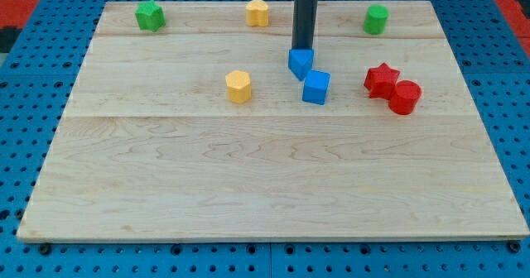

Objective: Move the red star towards the center left

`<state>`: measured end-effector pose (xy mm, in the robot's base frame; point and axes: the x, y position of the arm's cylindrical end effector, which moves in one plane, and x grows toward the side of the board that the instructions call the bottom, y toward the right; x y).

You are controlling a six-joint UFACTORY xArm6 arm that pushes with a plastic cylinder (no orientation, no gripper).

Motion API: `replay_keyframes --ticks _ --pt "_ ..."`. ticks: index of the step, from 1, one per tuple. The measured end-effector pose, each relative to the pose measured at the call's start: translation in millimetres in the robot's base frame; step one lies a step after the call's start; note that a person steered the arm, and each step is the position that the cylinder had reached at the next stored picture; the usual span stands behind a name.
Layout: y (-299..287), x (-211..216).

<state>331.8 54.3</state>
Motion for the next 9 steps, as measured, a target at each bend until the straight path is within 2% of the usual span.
replay_keyframes --ticks 1,3,4,6,8,9 --pt "9.2 43.6" --pt "74.3 61.8" --pt "72.3 94.5" --pt "132.7 81.6" --pt "147.6 53.8" --pt "118.2 41.5"
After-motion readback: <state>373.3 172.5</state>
